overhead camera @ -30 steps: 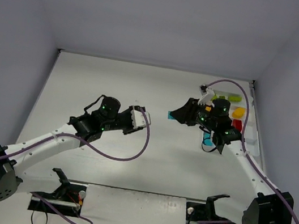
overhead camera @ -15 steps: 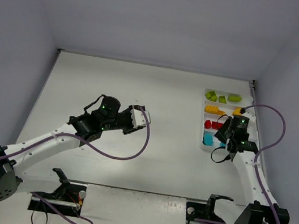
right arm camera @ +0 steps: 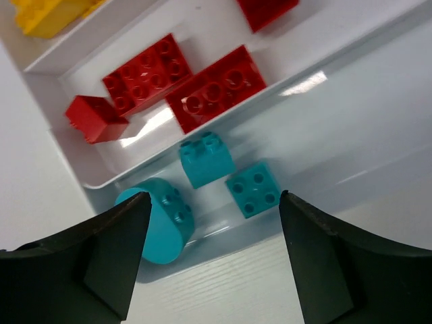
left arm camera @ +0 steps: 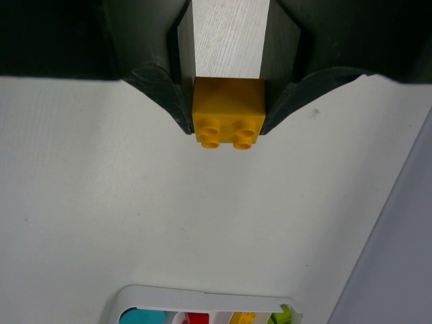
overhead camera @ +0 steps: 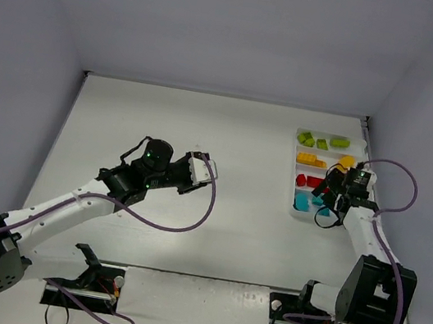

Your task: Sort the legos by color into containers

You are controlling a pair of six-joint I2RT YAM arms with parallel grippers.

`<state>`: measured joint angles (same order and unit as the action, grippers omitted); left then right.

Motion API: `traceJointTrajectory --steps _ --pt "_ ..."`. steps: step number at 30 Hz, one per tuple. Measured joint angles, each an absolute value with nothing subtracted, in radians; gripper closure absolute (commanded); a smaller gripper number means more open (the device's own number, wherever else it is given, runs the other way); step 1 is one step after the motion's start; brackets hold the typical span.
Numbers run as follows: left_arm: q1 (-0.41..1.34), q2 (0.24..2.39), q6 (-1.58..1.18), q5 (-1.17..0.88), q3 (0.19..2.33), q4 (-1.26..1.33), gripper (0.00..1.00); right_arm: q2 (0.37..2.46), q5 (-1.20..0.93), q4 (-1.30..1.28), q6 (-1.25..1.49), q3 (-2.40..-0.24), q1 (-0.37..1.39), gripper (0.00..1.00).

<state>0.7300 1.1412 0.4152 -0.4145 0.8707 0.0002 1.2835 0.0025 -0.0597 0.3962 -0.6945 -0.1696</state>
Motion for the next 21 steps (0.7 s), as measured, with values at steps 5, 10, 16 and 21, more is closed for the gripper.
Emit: traceJointTrajectory --steps 5,10,16,21 --pt "0.730 1.128 0.416 -0.432 0.870 0.004 0.96 1.172 -0.192 -0.028 0.387 -0.694 -0.164 0.27" --pt "0.731 1.095 0.417 -0.458 0.870 0.015 0.96 1.047 -0.469 0.047 0.402 -0.722 -0.045 0.30" --pt "0.739 1.077 0.421 -0.471 0.870 0.028 0.96 1.049 -0.671 0.171 0.503 -0.768 0.288 0.26" --pt "0.744 1.075 0.420 -0.472 0.869 0.034 0.96 1.095 -0.687 0.249 0.552 -0.815 0.437 0.26"
